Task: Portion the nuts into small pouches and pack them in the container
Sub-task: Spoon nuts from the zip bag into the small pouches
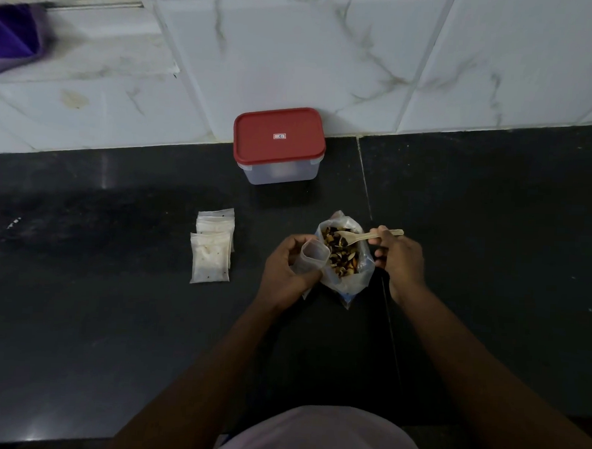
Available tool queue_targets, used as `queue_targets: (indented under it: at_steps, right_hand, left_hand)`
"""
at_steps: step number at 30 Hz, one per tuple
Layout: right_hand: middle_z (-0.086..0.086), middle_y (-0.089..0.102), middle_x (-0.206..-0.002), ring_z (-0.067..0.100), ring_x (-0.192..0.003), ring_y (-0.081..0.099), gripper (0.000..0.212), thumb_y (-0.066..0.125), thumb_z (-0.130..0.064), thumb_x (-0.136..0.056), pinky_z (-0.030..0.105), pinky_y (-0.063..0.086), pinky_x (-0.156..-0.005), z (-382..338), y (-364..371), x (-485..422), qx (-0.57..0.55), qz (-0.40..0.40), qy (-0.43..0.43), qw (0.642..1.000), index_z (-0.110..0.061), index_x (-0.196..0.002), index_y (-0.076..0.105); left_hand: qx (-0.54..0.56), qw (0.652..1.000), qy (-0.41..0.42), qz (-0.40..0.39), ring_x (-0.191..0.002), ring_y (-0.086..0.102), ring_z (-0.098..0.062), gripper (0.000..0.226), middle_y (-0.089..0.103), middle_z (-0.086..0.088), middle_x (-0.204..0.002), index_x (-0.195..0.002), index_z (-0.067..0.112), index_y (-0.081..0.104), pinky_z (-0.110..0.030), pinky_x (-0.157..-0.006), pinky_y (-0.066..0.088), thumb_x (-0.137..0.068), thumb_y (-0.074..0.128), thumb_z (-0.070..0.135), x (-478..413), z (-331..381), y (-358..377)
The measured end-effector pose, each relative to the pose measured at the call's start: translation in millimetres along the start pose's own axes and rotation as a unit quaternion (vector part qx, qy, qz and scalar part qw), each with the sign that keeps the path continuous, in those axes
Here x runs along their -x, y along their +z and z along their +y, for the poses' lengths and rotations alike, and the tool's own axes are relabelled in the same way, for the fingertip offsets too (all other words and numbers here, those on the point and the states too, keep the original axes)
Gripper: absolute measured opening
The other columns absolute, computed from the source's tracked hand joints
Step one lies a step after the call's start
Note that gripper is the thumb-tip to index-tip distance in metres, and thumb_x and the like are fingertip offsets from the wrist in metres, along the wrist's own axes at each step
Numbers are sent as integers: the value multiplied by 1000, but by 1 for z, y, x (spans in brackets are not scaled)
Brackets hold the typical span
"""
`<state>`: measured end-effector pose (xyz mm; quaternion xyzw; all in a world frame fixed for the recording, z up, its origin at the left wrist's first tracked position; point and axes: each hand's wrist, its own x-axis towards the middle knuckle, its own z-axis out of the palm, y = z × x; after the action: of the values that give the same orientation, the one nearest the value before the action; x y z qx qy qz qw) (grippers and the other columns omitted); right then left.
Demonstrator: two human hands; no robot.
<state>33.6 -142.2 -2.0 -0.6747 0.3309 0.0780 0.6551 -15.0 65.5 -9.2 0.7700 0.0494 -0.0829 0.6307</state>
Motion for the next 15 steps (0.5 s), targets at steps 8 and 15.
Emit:
queue_targets:
  at_steps: [8, 15]
  right_hand:
    - [-1, 70, -86, 8, -68, 53, 19, 60, -28, -102, 26, 46, -65, -5, 1, 1, -21, -8, 2, 1000, -18, -96, 75]
    - [-3, 70, -83, 8, -67, 52, 20, 60, -26, -102, 27, 45, -64, -21, 0, 4, -63, -29, -31, 997, -17, -96, 76]
  left_hand:
    - [-33, 999, 14, 13, -123, 60, -1, 57, 64, 10, -133, -135, 23, 61, -26, -101, 52, -83, 80, 11, -8, 1, -3]
    - [-30, 999, 26, 32, -116, 61, 4, 52, 64, 11, -127, -134, 20, 61, -12, -91, 51, -85, 78, 10, -9, 6, -4]
